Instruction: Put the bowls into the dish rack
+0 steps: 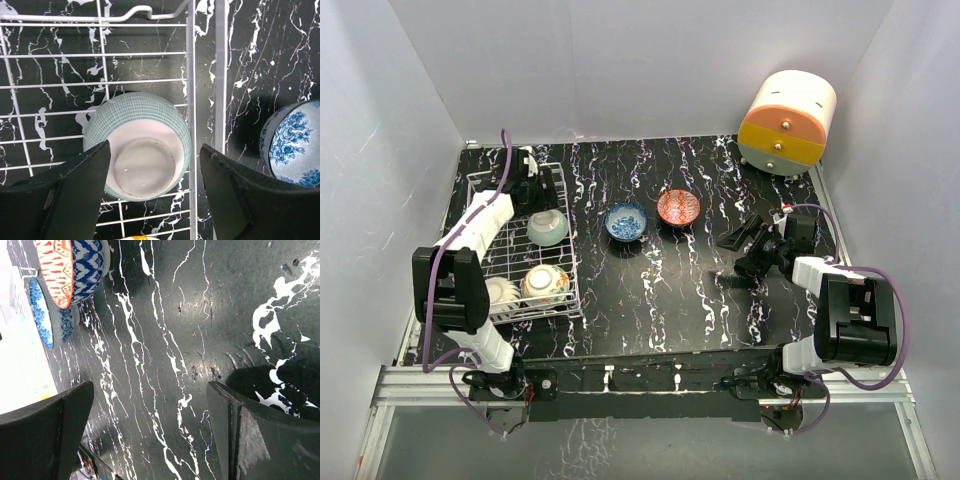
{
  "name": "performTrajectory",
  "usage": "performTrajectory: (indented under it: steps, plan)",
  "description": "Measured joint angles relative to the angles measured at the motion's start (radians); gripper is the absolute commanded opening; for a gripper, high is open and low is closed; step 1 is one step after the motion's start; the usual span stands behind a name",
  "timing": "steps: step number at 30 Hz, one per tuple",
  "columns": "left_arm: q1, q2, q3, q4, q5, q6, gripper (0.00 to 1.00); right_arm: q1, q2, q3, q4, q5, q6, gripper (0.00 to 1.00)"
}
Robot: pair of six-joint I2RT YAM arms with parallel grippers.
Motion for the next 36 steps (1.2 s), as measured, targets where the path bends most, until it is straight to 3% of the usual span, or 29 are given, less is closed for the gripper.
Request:
performTrajectory:
  steps: [23, 36]
  plan:
    - [-0.017, 0.024, -0.005, -0.058, -0.133, 0.024, 0.65, 0.000, 0.000, -0.018, 0.007, -0.002, 0.001, 0.98]
    - [-0.007, -0.167, -0.192, -0.159, -0.322, 0.000, 0.65, 0.000, 0.000, -0.024, 0.015, -0.011, 0.005, 0.98]
